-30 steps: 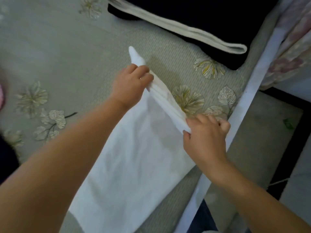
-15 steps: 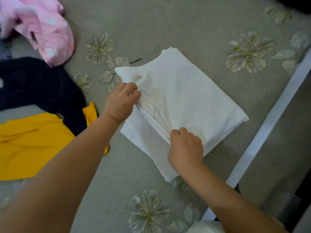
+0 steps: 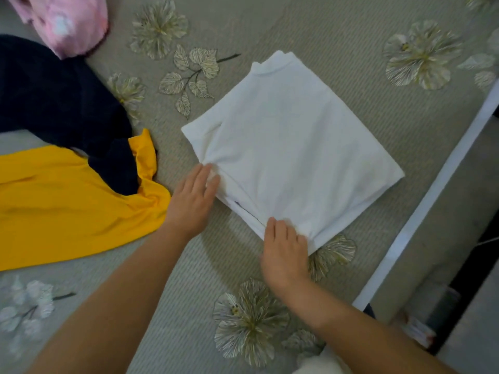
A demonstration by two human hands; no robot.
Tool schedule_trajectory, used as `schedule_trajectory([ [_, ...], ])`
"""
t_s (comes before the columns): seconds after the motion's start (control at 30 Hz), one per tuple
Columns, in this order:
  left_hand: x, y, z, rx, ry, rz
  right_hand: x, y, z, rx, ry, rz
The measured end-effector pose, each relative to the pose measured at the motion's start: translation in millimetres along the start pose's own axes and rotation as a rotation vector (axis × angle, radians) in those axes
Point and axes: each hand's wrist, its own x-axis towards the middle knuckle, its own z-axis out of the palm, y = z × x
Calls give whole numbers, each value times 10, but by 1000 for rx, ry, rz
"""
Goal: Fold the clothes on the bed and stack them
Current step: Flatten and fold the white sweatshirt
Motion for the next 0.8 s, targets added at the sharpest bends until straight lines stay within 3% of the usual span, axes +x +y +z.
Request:
schedule_trajectory([
  [0.07,-3,-25,16,32,84,154,-78,-11,-112,18,168,65],
  [0.2,111,22,91,-19,45,217,5,-158,-24,45,154,52],
  [0.27,139,57,193,-10,-78,177,129,-143,129,6,74,71],
  [0.33,156,83,294,3,-171,110,167,-45,248,-51,129,97],
  [0.43,169,134,301,2,-187,86,151,29,276,-39,195,99],
  [0.67,247,133,226,12,30,212,216,229,282,-81,391,-35],
  [0.8,319,94,224,30,107,272,240,308,21,-87,328,-104],
])
